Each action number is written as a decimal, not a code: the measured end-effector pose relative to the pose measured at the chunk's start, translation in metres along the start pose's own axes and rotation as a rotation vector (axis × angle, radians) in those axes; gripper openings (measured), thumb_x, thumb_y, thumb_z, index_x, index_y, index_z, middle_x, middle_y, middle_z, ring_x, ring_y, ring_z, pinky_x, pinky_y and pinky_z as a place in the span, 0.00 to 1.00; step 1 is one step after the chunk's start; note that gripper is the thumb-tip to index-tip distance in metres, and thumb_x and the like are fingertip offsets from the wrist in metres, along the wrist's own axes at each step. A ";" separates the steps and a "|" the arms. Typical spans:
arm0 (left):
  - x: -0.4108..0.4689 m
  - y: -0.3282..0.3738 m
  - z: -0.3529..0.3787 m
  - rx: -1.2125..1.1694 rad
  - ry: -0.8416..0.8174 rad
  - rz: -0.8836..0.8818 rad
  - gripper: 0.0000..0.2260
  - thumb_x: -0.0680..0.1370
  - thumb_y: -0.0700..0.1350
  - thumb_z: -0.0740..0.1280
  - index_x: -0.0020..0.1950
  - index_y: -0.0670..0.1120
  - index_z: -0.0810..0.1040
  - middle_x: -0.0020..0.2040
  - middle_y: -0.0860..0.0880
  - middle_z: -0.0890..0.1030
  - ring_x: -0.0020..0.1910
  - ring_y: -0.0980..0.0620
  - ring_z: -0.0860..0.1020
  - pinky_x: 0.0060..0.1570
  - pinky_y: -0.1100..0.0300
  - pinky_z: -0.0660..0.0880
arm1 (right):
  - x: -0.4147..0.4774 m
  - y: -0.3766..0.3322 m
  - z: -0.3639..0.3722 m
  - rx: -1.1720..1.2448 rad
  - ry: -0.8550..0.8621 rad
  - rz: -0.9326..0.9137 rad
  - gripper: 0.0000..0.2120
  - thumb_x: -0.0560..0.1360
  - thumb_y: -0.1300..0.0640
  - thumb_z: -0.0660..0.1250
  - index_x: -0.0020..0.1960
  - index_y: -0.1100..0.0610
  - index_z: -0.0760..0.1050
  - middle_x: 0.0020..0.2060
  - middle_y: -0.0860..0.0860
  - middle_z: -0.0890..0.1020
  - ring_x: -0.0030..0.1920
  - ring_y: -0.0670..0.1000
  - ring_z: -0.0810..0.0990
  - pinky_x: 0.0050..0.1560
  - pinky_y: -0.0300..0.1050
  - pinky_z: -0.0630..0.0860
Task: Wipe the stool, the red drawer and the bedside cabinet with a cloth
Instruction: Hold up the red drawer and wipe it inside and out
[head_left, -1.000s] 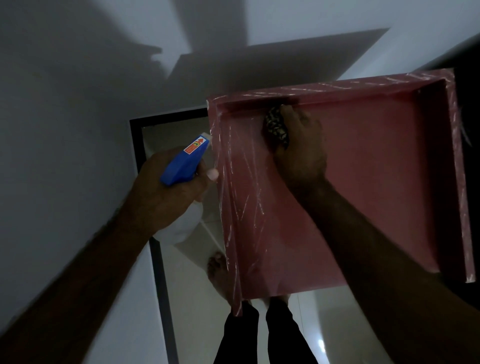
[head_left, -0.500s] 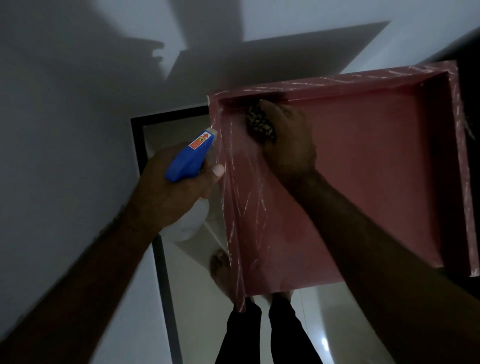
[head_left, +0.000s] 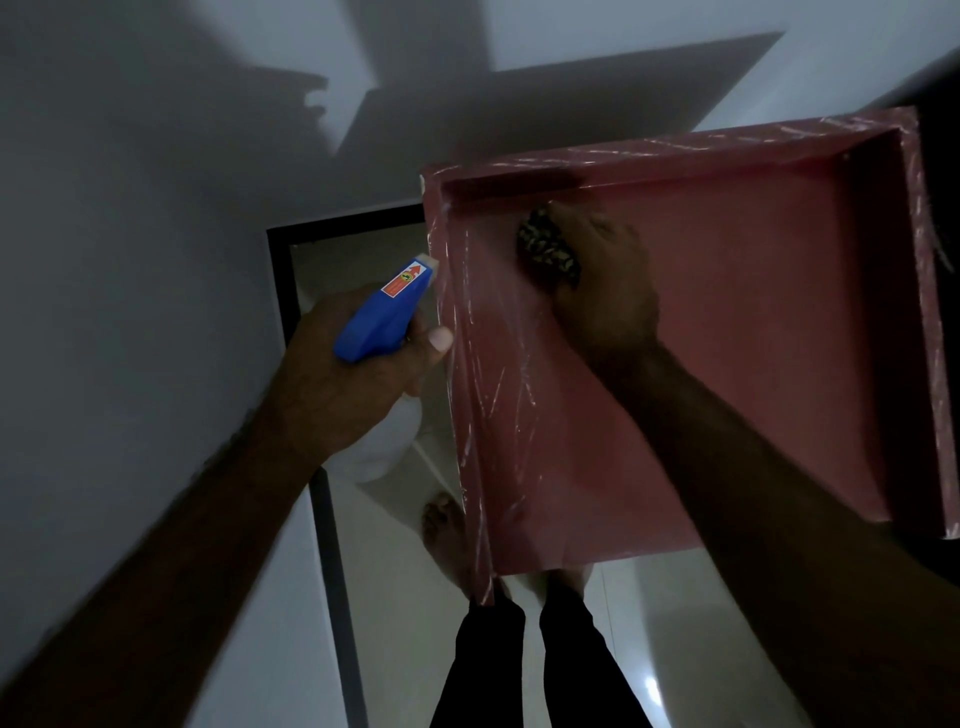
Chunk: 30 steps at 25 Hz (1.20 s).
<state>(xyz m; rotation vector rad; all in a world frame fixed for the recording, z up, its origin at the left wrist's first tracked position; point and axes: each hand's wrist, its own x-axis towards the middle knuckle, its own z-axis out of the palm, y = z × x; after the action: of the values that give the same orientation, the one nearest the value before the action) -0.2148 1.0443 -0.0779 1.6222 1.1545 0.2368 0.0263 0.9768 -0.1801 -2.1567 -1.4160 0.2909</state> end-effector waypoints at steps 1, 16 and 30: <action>-0.001 0.000 0.000 0.000 0.003 -0.006 0.20 0.70 0.58 0.68 0.45 0.40 0.77 0.35 0.42 0.80 0.35 0.48 0.81 0.38 0.67 0.79 | -0.003 0.004 -0.003 -0.005 0.026 0.045 0.28 0.72 0.64 0.73 0.72 0.58 0.77 0.62 0.59 0.83 0.62 0.60 0.78 0.63 0.51 0.74; -0.025 -0.004 0.012 0.058 0.004 0.069 0.17 0.74 0.54 0.69 0.47 0.38 0.77 0.35 0.41 0.80 0.33 0.47 0.81 0.38 0.59 0.81 | -0.050 -0.007 -0.002 -0.022 -0.022 -0.027 0.30 0.68 0.68 0.69 0.71 0.61 0.77 0.59 0.61 0.84 0.59 0.63 0.80 0.60 0.55 0.76; -0.061 -0.005 0.029 0.032 0.038 0.014 0.21 0.71 0.58 0.67 0.46 0.38 0.77 0.34 0.47 0.78 0.33 0.59 0.80 0.35 0.73 0.75 | -0.086 0.003 -0.015 -0.021 -0.108 -0.166 0.30 0.68 0.65 0.64 0.71 0.60 0.78 0.61 0.60 0.84 0.60 0.62 0.79 0.58 0.50 0.75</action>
<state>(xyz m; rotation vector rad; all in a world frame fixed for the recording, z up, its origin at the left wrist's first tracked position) -0.2296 0.9786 -0.0700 1.6609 1.1820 0.2601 -0.0014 0.8941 -0.1786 -2.0513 -1.6547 0.3357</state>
